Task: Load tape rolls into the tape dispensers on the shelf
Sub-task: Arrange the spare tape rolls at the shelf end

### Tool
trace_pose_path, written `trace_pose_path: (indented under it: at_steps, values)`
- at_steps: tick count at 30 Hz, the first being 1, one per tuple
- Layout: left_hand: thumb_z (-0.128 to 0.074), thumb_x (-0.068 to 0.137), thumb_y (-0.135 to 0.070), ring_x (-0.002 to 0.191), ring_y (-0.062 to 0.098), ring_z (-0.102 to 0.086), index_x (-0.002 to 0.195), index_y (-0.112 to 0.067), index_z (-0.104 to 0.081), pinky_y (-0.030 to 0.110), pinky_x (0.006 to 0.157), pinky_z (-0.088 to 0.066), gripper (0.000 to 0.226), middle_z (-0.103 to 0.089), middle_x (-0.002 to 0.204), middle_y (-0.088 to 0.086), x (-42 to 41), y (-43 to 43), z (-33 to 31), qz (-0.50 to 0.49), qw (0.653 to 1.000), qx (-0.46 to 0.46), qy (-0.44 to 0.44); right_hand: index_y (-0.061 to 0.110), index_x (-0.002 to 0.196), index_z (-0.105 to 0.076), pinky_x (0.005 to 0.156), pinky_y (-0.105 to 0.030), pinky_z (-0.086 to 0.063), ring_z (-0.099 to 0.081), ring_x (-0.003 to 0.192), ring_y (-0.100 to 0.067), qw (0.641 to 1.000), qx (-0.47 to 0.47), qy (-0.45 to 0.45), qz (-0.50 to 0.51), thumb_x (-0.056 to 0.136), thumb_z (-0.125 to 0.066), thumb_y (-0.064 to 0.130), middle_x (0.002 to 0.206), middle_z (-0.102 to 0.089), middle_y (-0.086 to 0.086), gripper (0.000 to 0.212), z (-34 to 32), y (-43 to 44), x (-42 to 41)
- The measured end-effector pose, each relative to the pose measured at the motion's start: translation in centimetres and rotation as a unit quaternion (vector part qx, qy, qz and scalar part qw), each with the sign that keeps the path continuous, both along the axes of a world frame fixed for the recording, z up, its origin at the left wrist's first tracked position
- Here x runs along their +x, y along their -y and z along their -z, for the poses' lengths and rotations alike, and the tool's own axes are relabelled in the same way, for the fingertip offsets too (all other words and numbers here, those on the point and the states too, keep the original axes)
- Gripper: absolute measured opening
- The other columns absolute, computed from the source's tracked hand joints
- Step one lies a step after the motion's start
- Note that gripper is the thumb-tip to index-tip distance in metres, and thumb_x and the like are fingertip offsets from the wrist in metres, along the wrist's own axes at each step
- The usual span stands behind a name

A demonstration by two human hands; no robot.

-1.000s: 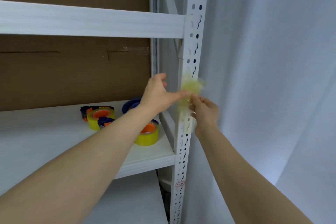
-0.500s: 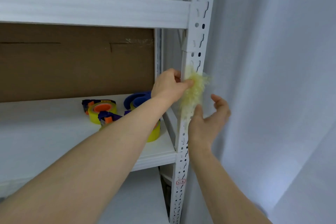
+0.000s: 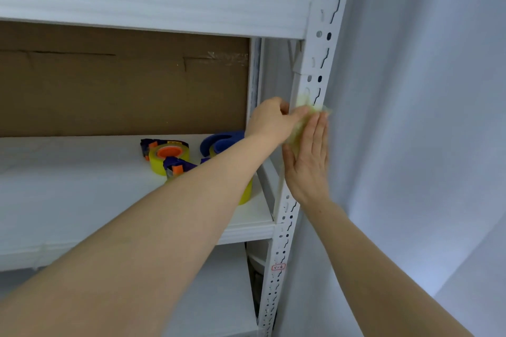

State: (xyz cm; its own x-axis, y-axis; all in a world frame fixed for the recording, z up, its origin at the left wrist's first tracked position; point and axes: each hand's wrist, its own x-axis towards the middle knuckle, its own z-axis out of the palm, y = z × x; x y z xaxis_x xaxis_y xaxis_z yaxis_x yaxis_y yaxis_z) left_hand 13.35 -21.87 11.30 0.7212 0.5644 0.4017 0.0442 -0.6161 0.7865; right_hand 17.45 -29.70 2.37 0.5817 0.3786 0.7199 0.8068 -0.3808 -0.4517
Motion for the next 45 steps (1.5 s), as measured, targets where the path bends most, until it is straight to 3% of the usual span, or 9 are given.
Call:
trace_pose_path:
  at_steps: [2,5,7,10,16,23,37,41,45]
  values:
    - [-0.059,0.086,-0.047,0.097,0.02,-0.062,0.108,-0.008,-0.063,0.036,0.088,-0.051,0.045,-0.066,0.104,0.006,-0.2,0.0,0.2,0.014,1.0,-0.001,0.002,0.022,0.139,0.024,0.117,-0.03,0.008,0.023,0.137,-0.003,0.998,0.027,-0.046,-0.033,0.099,-0.033,0.042,0.147,0.029,0.009,0.073,0.4,0.3,-0.3]
    - [-0.057,0.091,-0.038,0.109,0.017,-0.058,0.119,-0.006,-0.062,0.03,0.097,-0.046,0.043,-0.064,0.118,0.005,-1.4,-0.2,0.5,0.061,0.993,-0.1,0.013,0.016,0.143,0.027,0.119,-0.034,0.004,0.023,0.138,-0.003,0.972,0.035,-0.231,-0.035,0.094,-0.04,0.049,0.15,0.036,0.001,0.089,3.3,0.9,-1.5]
    - [-0.054,0.092,-0.042,0.103,0.018,-0.059,0.105,-0.01,-0.067,0.034,0.098,-0.046,0.037,-0.066,0.109,0.006,-2.7,-1.2,1.5,0.043,0.984,-0.17,0.013,0.013,0.146,0.021,0.12,-0.038,0.001,0.016,0.145,-0.015,0.961,0.013,-0.278,0.01,0.093,-0.041,0.052,0.154,0.029,-0.005,0.09,6.2,1.0,-2.9]
    - [-0.048,0.093,-0.044,0.108,0.025,-0.059,0.103,-0.017,-0.068,0.04,0.101,-0.045,0.035,-0.066,0.111,0.006,-5.4,-4.3,4.5,-0.043,0.987,-0.153,-0.037,0.01,0.15,-0.004,0.117,-0.04,-0.007,-0.002,0.145,-0.022,0.975,0.052,-0.21,0.053,0.096,-0.041,0.036,0.158,0.003,-0.01,0.071,8.7,-0.7,-6.2]
    - [-0.053,0.092,-0.039,0.119,0.023,-0.054,0.129,-0.023,-0.057,0.032,0.098,-0.044,0.04,-0.059,0.13,0.003,-15.0,-11.8,8.4,-0.154,0.969,-0.002,-0.191,0.012,0.132,-0.046,0.105,-0.039,-0.029,-0.033,0.131,-0.025,0.988,0.031,-0.091,-0.124,0.077,-0.054,0.009,0.141,-0.039,-0.012,0.056,7.8,-9.5,-13.0]
    - [-0.053,0.091,-0.03,0.129,0.02,-0.045,0.141,-0.022,-0.042,0.031,0.106,-0.038,0.052,-0.047,0.142,0.0,-31.5,-22.7,8.5,-0.278,0.92,0.033,-0.274,0.02,0.14,-0.036,0.112,-0.033,-0.018,-0.03,0.136,-0.018,0.929,-0.229,-0.105,-0.27,0.086,-0.057,0.026,0.146,-0.034,0.0,0.058,3.8,-23.5,-24.0]
    - [-0.05,0.091,-0.026,0.121,0.024,-0.05,0.132,-0.012,-0.049,0.034,0.098,-0.042,0.043,-0.053,0.133,0.004,-65.6,-41.2,8.6,-0.463,0.811,-0.023,-0.357,0.019,0.138,-0.039,0.109,-0.035,-0.033,-0.046,0.125,-0.023,0.826,-0.323,-0.142,-0.44,0.09,-0.055,0.024,0.145,-0.035,-0.004,0.05,0.9,-48.6,-52.5]
    - [-0.049,0.09,-0.025,0.108,0.022,-0.052,0.114,-0.017,-0.057,0.033,0.093,-0.043,0.026,-0.055,0.118,0.003,-71.3,-46.3,9.6,-0.493,0.791,-0.046,-0.36,0.02,0.135,-0.042,0.107,-0.034,-0.034,-0.047,0.123,-0.022,0.816,-0.323,-0.11,-0.467,0.094,-0.048,0.021,0.144,-0.038,-0.001,0.042,0.9,-55.8,-57.2]
    - [-0.05,0.092,-0.028,0.121,0.023,-0.05,0.131,-0.012,-0.051,0.032,0.096,-0.043,0.042,-0.054,0.134,0.003,-75.5,-52.0,10.6,-0.525,0.773,-0.056,-0.351,0.024,0.13,-0.049,0.104,-0.033,-0.036,-0.046,0.125,-0.025,0.812,-0.313,-0.081,-0.487,0.096,-0.043,0.019,0.141,-0.043,0.001,0.035,2.1,-64.3,-60.8]
